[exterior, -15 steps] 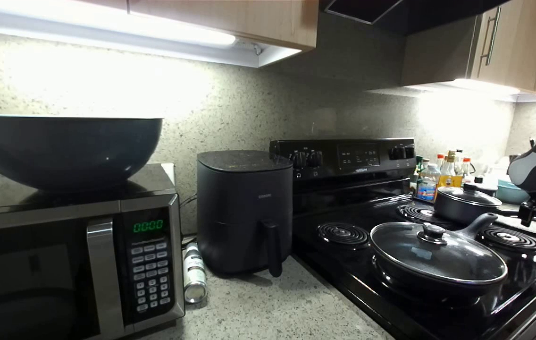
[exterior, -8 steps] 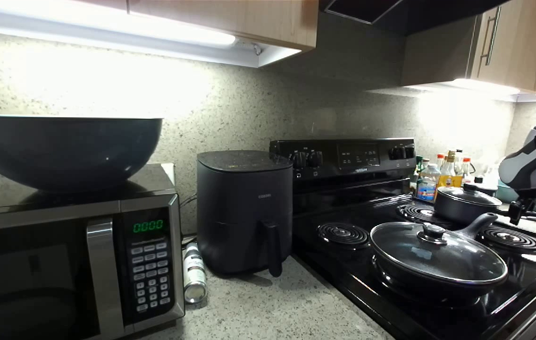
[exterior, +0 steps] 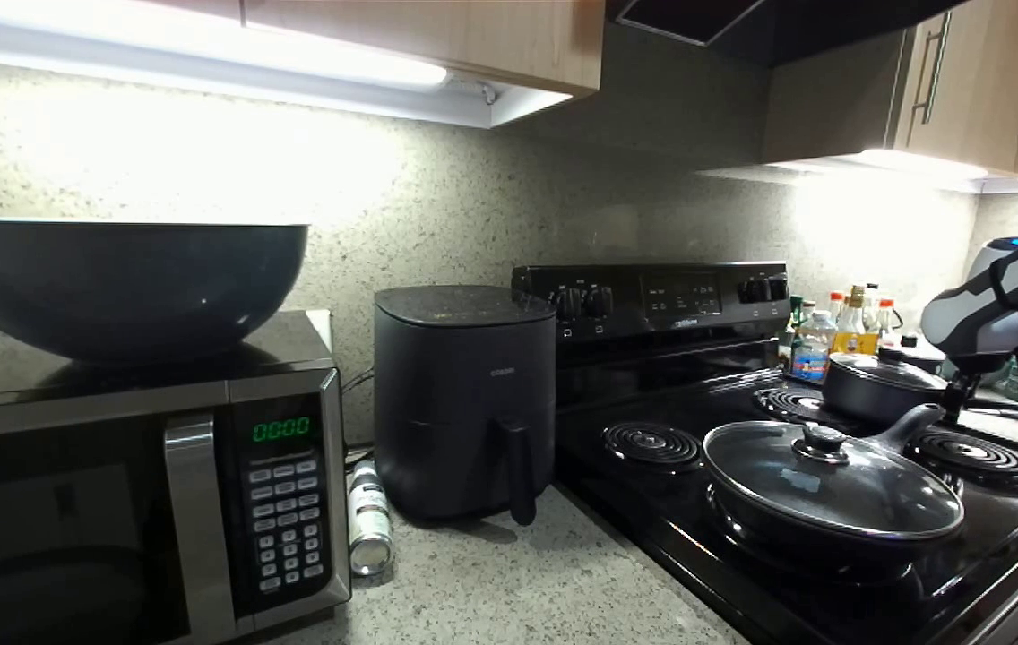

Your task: Move the pot on the right forwards

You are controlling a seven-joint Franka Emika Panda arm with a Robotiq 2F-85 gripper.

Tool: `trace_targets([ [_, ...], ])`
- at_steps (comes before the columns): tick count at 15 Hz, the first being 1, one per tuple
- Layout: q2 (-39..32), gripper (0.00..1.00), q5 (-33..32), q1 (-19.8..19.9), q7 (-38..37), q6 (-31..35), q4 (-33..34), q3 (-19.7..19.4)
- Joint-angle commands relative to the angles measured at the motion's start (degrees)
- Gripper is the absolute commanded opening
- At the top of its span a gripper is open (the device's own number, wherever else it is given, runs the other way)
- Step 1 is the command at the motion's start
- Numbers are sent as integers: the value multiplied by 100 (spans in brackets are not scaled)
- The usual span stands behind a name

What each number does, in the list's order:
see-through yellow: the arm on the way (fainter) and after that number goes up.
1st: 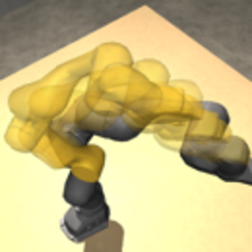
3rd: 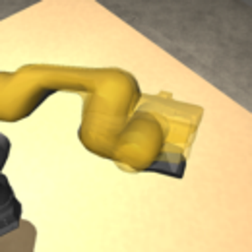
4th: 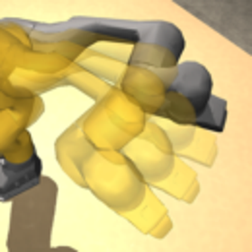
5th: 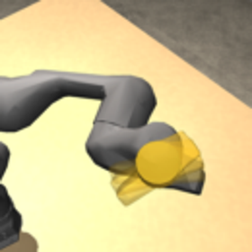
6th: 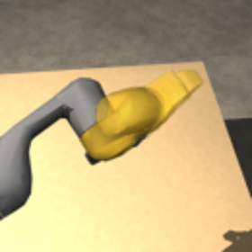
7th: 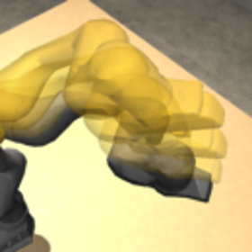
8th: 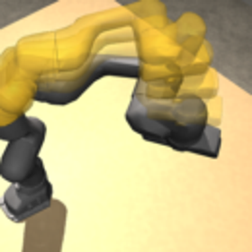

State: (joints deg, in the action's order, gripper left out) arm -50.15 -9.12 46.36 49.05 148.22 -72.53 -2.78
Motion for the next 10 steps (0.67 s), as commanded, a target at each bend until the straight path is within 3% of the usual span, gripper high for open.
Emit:
trace_targets([
  [1,-188,53,166,74,364,-214,387,77],
  [5,-158,27,34,90,151,-123,332,46],
  [10,105,5,-85,6,-155,262,-164,-223],
])
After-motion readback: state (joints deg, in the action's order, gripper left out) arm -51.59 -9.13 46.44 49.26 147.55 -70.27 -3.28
